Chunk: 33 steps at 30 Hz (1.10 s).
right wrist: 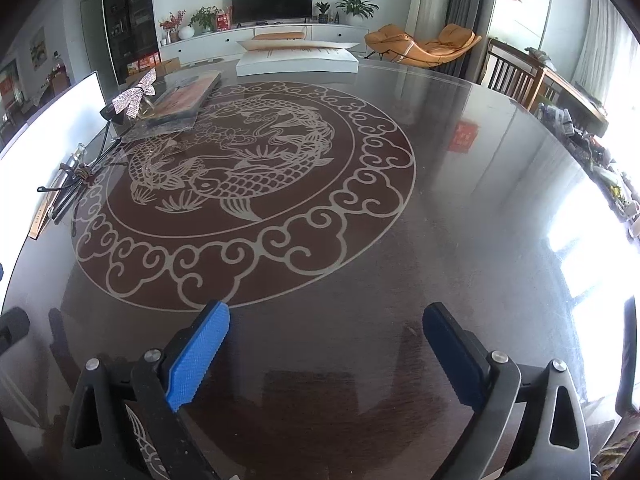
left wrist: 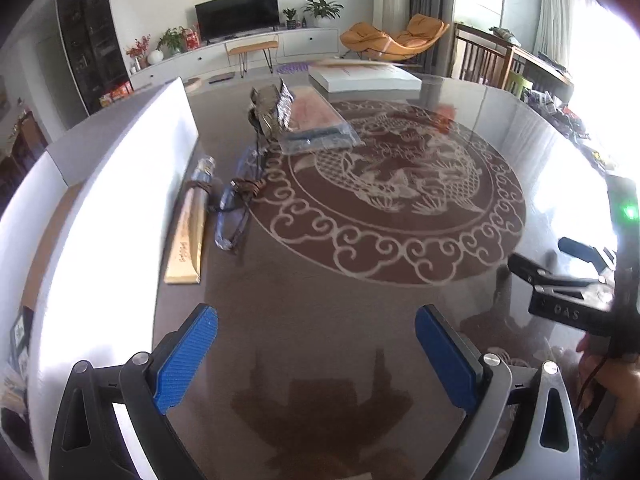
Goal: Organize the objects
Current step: 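Move the open left gripper toward the glasses and gold tube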
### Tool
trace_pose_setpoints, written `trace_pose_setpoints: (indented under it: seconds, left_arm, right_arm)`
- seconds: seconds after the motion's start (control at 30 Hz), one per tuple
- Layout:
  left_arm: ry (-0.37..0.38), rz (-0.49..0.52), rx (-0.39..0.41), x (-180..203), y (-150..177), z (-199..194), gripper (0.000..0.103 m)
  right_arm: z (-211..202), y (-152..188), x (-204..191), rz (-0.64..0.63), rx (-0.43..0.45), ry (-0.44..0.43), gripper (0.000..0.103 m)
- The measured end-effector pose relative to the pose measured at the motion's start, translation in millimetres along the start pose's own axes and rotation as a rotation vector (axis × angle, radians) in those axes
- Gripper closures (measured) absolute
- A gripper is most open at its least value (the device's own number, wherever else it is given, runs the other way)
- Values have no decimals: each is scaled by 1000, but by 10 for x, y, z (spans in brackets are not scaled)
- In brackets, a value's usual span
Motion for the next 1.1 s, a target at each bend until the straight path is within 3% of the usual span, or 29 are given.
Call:
trace_pose_setpoints:
  seconds: [0.17,0.3,0.4,0.43,0.53,0.63,0.77,1.1]
  left_arm:
    - [-159,-58,13,-487,-443,144,2]
    - [-213,-110,-35,-752,-607,522,1]
    - [-292,-64,-40,-776,-683,673,1]
    - [-293,-54,-43,-756,-696,716,1]
    - [-168,-85,-74,-620,-661,859,1]
    - [-200,-66,-67,-567,-643,902,1]
    - [-180,-129,-119,-646,-526,1107,1]
    - [-219,-163,-96,-749,-562,1160,0]
  right_arm:
    - [23,15,29,25,-16,-13,2]
    - [20,22,19,25,-16,-13,2]
    - [20,16,23,25,-16,-12,2]
    - [20,18,22,25,-16,-12,2]
    - [21,20,23,25,-16,-12,2]
    - [20,21,23,24,-16,-13,2]
    - [21,19,26,25,-16,-13,2]
    - [23,20,17,24,-17,-14,2]
Point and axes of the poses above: each gripper's, at about its wrist camera, not at the fingertips, and z roughly the way its jaws point, x to its right, y to its underside, the point moved 8 cm from there along z, roughly the way its jaws point, and after that the axes turned 14 degrees about z, right-handed, at the moved point
